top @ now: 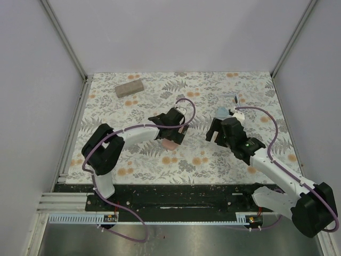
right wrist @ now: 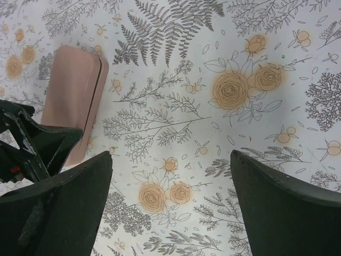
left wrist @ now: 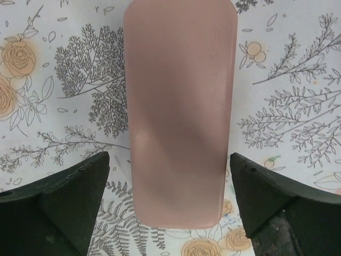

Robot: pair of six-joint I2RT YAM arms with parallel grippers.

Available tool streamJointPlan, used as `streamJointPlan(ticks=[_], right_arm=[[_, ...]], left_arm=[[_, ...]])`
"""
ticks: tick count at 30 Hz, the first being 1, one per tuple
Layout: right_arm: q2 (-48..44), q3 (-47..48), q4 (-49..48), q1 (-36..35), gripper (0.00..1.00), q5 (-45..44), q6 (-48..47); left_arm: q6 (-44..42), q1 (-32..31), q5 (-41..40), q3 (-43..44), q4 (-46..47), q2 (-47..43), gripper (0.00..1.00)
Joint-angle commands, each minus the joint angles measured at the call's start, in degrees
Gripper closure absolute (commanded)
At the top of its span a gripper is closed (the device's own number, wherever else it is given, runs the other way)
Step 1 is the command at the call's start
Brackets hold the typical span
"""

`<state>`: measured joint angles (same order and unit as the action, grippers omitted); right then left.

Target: Organize the sunglasses

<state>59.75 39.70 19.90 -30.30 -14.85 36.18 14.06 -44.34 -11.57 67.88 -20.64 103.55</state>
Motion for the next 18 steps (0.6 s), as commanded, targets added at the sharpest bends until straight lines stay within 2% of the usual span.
streamJointPlan(ticks=[1, 5, 8, 11, 13, 18], right_arm=[[-1.1, -0.8, 1.7, 0.2, 0.01, -1.9, 0.7], [0.6, -0.8, 1.8, 0.3, 0.01, -1.1, 1.3], [2.2, -0.2, 2.0, 0.7, 0.01, -0.5, 1.2], [3.8, 1.0, 2.1, 1.2, 0.01, 0.5, 0.6], [4.6, 1.7, 2.4, 1.5, 0.01, 1.0, 0.2], [5.3, 2.0, 2.3, 2.1, 0.01, 0.8, 0.1]], left_arm=[[-1.1, -0.3, -3.0, 4.6, -0.3, 2.6, 0.01], [-0.3, -0.2, -3.5, 6.3, -1.5, 5.6, 0.12], [1.9, 0.3, -4.3, 6.0, -2.7, 5.7, 0.28], [6.9, 5.8, -0.5, 3.0, -3.3, 3.1, 0.42], [10.1, 9.4, 1.2, -1.5, -2.7, -1.5, 0.44], [17.7, 16.2, -0.6, -13.8, -2.6, -13.2, 0.44]])
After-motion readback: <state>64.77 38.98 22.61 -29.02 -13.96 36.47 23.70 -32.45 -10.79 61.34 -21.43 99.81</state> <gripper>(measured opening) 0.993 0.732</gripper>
